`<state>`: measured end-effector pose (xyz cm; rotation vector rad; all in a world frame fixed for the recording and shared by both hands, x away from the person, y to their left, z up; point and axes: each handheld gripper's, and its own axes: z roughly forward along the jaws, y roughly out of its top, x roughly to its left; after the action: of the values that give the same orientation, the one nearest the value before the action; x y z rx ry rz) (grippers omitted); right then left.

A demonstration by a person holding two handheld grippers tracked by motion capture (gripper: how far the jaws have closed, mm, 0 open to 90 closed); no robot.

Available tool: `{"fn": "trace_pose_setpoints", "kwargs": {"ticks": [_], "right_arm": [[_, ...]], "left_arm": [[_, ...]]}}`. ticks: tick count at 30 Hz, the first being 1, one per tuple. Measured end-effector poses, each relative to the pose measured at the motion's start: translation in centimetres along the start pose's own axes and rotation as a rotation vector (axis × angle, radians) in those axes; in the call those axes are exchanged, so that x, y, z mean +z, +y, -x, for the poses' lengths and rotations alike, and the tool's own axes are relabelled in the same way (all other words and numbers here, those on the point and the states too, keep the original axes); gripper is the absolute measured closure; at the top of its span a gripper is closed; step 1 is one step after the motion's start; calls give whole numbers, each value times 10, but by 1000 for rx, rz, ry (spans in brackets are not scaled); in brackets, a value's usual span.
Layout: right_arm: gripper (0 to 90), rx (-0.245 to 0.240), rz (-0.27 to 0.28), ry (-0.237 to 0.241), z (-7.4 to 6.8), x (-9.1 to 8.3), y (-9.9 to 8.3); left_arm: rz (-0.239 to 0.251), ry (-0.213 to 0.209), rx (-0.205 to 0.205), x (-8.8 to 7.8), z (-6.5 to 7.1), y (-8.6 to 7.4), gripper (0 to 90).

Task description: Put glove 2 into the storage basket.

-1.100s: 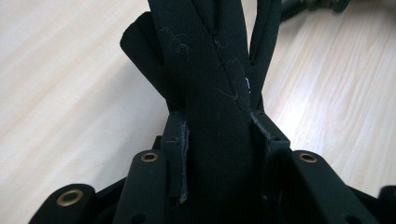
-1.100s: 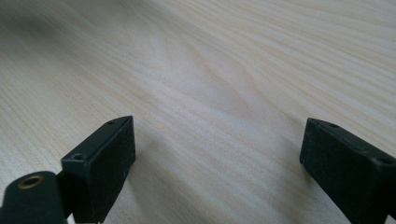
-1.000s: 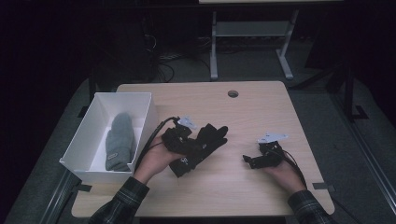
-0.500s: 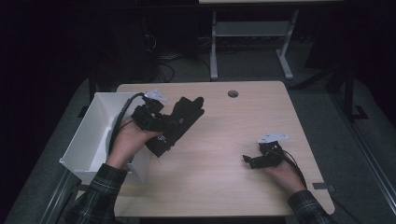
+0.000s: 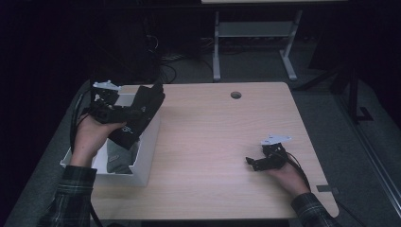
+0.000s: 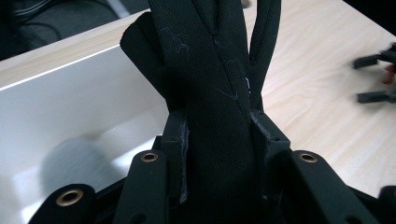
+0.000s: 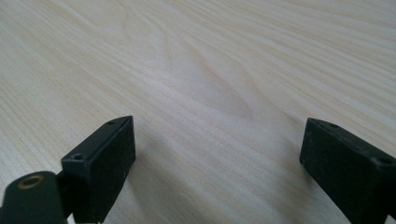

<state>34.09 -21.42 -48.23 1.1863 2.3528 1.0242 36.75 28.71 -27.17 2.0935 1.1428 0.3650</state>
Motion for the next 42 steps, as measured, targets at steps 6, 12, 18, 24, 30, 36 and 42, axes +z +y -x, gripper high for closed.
{"fn": "trace_pose_setpoints", "kwargs": {"ticks": [6, 12, 18, 24, 30, 36, 42], "right_arm": [[102, -2, 2, -1, 0, 0, 0], [102, 0, -1, -2, -1, 0, 0], [103, 0, 0, -3, -1, 1, 0], [103, 0, -1, -3, -1, 1, 0], [103, 0, -1, -3, -1, 1, 0], [103, -1, 0, -3, -1, 1, 0], [103, 2, -2, -1, -1, 0, 1]], "left_arm": [[-13, 67, -75, -10, -30, -18, 626], [-60, 106, -131, -1, -51, -38, 625], [-108, 121, -178, 20, -61, -54, 622], [-147, 124, -223, 40, -69, -68, 616], [-176, 124, -229, 58, -73, -79, 549], [-169, 164, -208, 62, -72, -77, 376], [-142, 195, -213, 56, -73, -74, 280]]}}
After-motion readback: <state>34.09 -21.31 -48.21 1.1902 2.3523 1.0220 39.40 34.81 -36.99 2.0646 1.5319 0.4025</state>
